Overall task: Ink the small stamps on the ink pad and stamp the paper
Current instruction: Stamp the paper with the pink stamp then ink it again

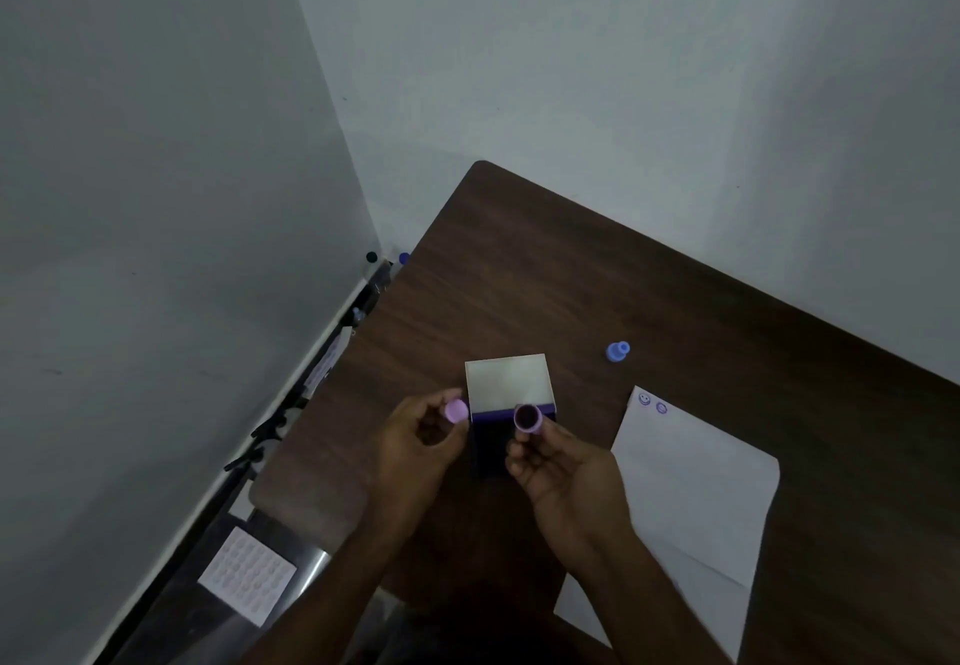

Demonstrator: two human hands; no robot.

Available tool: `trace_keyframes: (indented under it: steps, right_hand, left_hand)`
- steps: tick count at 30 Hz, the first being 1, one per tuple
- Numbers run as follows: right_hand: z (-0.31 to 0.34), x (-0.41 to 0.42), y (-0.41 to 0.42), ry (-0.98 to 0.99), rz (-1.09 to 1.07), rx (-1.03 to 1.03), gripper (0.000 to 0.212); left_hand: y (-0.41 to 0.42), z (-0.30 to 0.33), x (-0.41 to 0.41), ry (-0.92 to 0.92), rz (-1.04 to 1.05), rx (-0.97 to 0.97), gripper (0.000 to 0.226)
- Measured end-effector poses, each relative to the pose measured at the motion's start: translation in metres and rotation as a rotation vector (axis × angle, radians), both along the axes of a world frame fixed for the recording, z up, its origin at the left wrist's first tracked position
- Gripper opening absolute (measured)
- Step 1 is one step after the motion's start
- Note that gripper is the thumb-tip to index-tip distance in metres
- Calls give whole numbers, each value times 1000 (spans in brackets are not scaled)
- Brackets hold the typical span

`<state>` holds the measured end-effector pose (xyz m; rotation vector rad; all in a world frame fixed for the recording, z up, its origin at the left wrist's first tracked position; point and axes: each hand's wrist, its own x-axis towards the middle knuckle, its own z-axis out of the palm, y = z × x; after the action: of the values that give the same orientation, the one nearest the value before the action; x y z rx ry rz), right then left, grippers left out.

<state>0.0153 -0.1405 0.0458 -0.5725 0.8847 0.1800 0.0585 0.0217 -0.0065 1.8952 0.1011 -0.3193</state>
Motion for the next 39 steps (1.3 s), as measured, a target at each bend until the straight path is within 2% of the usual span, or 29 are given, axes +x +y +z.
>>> trace_keyframes:
  steps: [4,9,14,20,25,27,30,34,39]
  right_hand:
    - [-1,5,6,24,-9,6,21]
    - [0,10,12,46,-20,37,20]
    - [0,11,14,13,10,49,30]
    - [4,12,16,4,87,-126,23]
    - [13,20,16,37,176,-294,21]
    - [15,25,15,65,262,-358,14]
    - [11,28,15,119,260,-386,9]
    - [10,29,14,112,348,-477,31]
    - [8,31,12,95,419,-536,25]
  left_hand:
    - [-4,22,-2,-38,-57,-123,30]
    - [-7,38,1,-64,-128,-71,29]
    - [-6,43,8,-108,-190,-58,31]
    - [-8,40,10,-148,-236,-56,33]
    - [-12,37,10,-139,-195,-52,37]
    - [-12,38,9,-126,-167,-32,35]
    - [-14,39,9,-145,-178,-40,29]
    - [-14,41,11,-201,-197,-73,24]
    - [-15,42,14,-233,-218,-90,23]
